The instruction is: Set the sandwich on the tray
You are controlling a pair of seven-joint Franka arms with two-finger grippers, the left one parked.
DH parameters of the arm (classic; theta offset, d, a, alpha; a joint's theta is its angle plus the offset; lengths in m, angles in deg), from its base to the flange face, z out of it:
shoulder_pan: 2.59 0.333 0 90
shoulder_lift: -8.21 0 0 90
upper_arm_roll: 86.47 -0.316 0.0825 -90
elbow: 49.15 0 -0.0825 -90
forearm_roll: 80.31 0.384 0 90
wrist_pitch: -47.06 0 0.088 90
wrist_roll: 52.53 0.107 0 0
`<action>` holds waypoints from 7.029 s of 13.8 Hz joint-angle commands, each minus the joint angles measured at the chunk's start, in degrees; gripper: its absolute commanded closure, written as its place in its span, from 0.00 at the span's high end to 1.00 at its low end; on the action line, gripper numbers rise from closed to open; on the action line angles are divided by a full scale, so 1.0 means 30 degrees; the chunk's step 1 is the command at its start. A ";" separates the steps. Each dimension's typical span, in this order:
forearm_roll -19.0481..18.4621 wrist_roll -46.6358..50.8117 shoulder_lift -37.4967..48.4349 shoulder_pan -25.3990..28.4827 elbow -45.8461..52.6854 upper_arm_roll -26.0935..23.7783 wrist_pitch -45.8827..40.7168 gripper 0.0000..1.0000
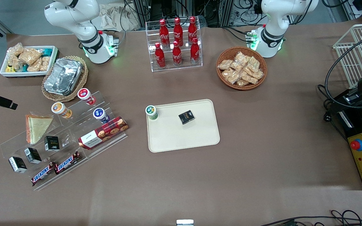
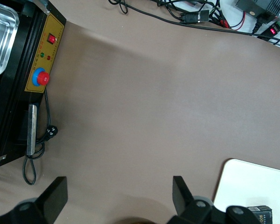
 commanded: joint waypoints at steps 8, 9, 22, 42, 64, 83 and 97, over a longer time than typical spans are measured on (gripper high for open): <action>0.0197 0.0226 -0.0521 -0.1967 -0.0867 0.0267 0.1191 0.99; 0.0197 0.0400 -0.0462 -0.2465 -0.1276 0.0267 0.1720 0.99; 0.0226 -0.1238 0.0564 -0.2649 -0.8280 0.0033 0.7787 0.99; 0.0168 -0.1180 -0.0052 -0.1650 -1.1214 0.0004 1.2594 0.00; -0.1004 -0.4374 0.1093 -0.1650 -0.5206 -1.4196 0.7200 0.00; -1.0221 -0.5369 -0.8426 0.3596 -0.5324 -1.5641 1.9412 0.00; -1.2518 -1.0873 -1.1360 0.3213 -0.3302 -1.5026 2.1119 0.00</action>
